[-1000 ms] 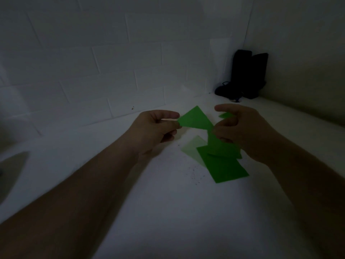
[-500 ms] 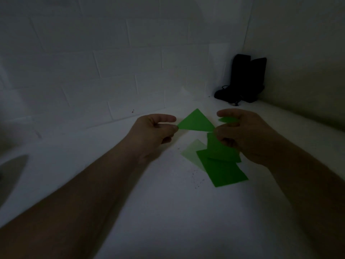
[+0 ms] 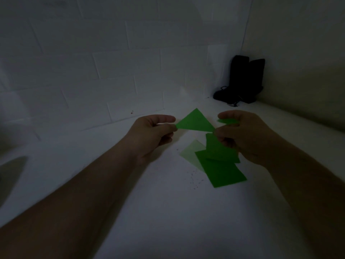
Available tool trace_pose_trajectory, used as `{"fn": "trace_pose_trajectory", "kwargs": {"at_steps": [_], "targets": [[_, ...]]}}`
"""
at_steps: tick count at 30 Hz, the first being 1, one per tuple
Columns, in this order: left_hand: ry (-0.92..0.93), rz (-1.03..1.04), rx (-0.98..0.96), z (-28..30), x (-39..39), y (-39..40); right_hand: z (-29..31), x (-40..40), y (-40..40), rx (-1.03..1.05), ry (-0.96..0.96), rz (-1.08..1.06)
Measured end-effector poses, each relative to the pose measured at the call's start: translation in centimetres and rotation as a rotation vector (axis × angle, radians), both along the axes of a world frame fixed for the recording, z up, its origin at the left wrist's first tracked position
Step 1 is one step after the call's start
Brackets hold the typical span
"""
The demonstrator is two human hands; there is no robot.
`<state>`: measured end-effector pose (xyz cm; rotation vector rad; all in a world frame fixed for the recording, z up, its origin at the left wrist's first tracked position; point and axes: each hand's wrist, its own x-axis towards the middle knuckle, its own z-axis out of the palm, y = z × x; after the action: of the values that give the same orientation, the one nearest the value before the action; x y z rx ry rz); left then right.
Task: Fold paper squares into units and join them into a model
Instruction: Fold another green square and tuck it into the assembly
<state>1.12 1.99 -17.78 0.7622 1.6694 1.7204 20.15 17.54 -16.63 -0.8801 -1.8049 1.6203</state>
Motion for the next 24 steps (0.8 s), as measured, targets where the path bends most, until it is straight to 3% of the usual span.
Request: {"fn": "trace_pose_trajectory", "kwargs": {"at_steps": [4, 10, 18, 24], "targets": [[-0.048, 0.005, 0.021, 0.2, 0.3, 0.0, 0.1, -0.2, -0.1, -0.021, 0.020, -0.004], [-0.446, -0.111, 0.188, 0.6, 0.9, 0.3, 0.0, -0.6, -0.6, -0.177, 0.170, 0.006], [-0.184, -0.071, 0.141, 0.1, 2.5, 0.9, 0.0, -1.2, -2.1, -0.189, 0.164, 0.014], [-0.147, -0.054, 0.157, 0.1, 2.5, 0.8, 0.0, -0.8, -1.8, -0.111, 0.128, 0.030]]}}
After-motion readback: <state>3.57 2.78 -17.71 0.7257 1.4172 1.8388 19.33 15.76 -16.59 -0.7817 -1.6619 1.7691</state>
